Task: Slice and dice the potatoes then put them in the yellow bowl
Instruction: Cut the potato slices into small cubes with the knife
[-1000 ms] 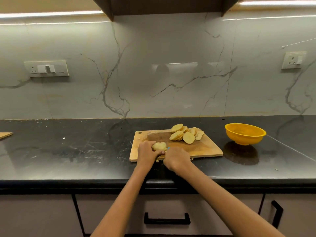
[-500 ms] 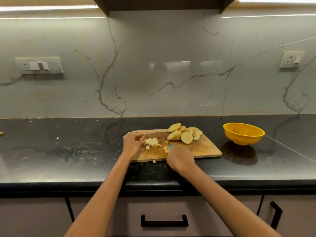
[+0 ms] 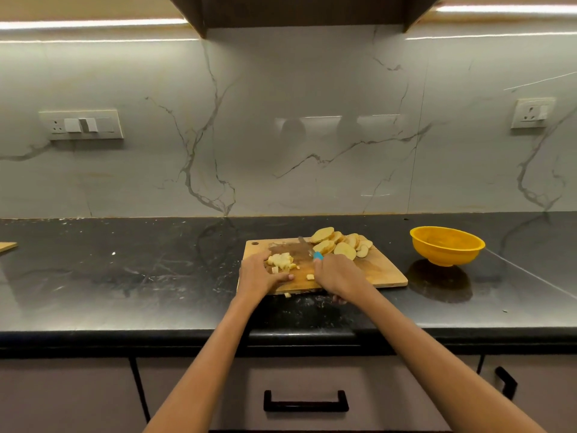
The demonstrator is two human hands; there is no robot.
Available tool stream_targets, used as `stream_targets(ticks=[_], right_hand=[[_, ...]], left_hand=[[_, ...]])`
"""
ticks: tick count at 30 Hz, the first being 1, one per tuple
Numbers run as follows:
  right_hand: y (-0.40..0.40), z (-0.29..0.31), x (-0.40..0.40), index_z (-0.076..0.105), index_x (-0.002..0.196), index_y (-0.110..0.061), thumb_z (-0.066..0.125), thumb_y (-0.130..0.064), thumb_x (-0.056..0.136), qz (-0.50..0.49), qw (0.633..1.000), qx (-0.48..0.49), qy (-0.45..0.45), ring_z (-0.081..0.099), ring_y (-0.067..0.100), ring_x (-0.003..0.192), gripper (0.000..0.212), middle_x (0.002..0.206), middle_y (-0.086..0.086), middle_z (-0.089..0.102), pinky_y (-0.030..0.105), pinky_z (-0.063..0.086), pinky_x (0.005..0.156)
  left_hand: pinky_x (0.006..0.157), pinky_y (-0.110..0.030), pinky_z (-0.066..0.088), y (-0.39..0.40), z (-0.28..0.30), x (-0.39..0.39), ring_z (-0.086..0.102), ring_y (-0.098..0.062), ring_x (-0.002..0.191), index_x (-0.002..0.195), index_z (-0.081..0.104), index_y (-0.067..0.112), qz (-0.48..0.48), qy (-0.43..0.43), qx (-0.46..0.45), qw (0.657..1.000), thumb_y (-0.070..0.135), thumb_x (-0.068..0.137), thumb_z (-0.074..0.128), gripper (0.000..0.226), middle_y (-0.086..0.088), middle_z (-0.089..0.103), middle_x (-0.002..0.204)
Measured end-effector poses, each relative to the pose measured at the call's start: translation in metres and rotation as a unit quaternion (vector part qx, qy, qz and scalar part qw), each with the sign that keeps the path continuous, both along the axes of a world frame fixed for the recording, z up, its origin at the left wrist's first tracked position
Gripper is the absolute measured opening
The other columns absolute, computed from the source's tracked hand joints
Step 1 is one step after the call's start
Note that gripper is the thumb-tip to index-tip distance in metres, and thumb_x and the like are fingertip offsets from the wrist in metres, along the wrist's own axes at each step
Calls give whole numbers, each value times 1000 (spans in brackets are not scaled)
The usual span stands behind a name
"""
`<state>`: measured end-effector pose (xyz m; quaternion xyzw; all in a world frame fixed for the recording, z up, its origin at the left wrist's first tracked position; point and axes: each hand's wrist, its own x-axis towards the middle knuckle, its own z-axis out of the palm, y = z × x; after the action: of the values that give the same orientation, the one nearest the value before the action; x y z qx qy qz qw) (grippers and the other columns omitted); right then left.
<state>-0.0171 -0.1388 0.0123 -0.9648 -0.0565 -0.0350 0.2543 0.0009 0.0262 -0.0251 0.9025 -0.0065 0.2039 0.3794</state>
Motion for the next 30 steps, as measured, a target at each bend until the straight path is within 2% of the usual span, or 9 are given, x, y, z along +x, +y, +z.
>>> stream_targets(ticks=[2, 4, 11, 15, 18, 20, 22, 25, 30], right_hand=[[-4, 2, 0, 55, 100, -2, 28, -33, 103, 19, 998, 46, 36, 55, 14, 54, 41, 70, 6, 57, 22, 44, 48], [-7, 5, -2, 52, 102, -2, 27, -34, 103, 17, 996, 62, 58, 51, 13, 49, 40, 72, 8, 56, 21, 43, 43], [-25, 14, -12, 55, 102, 0, 26, -37, 103, 2, 998, 13, 56, 55, 13, 49, 46, 74, 11, 62, 20, 42, 42], [-30, 12, -13, 53, 95, -3, 28, -36, 103, -4, 998, 9, 57, 55, 13, 49, 43, 72, 8, 60, 20, 43, 42], [-28, 6, -18, 50, 87, -5, 29, -35, 103, -1, 996, 8, 91, 53, 13, 50, 40, 73, 8, 59, 20, 41, 42], [-20, 2, -18, 49, 82, -7, 31, -33, 103, 1, 996, 5, 94, 53, 13, 51, 37, 71, 7, 57, 20, 41, 42], [-8, -2, -14, 50, 80, -8, 34, -29, 102, -2, 997, -15, 72, 55, 15, 54, 34, 68, 4, 55, 23, 45, 49], [15, -3, -6, 55, 86, -9, 37, -27, 100, 18, 997, -49, 50, 57, 20, 73, 29, 68, 2, 51, 31, 49, 71], [36, -1, 19, 59, 105, -4, 44, -23, 97, 47, 996, -76, 25, 56, 18, 79, 26, 89, 6, 58, 28, 44, 68]], left_hand=[[103, -40, 39, -12, -3, 3, 48, -27, 120, 132, 50, 13, 22, 13, 36, 999, 52, 61, 80, 87, -9, 57, 127], [108, -38, 29, -21, -6, 5, 35, -27, 130, 139, 38, 13, 53, 17, 62, 997, 55, 65, 76, 93, -9, 44, 139], [99, -36, 36, -44, -5, 8, 32, -24, 127, 136, 40, 16, 53, -12, 113, 992, 55, 70, 72, 84, -5, 35, 141], [89, -30, 39, -24, 1, 13, 42, -22, 118, 122, 54, 13, 98, -62, 87, 989, 42, 75, 73, 59, -7, 47, 129], [87, -34, 41, -5, 7, 11, 50, -27, 109, 106, 61, 11, 101, -17, 70, 992, 42, 73, 75, 47, -11, 55, 113], [76, -33, 39, 1, 8, 7, 53, -24, 92, 71, 51, 24, 88, -1, 62, 994, 40, 71, 78, 31, -5, 54, 89], [63, -27, 32, 1, 5, 5, 49, -19, 74, 57, 35, 26, 70, -12, 60, 996, 36, 70, 80, 47, 4, 48, 68], [58, -25, 28, 1, -1, 9, 46, -16, 64, 57, 40, 18, 68, -36, 56, 995, 28, 73, 78, 43, 6, 43, 56], [54, -24, 32, 0, 1, 33, 44, -14, 60, 53, 49, 14, 77, -27, 29, 996, 27, 75, 77, 38, 5, 45, 56]])
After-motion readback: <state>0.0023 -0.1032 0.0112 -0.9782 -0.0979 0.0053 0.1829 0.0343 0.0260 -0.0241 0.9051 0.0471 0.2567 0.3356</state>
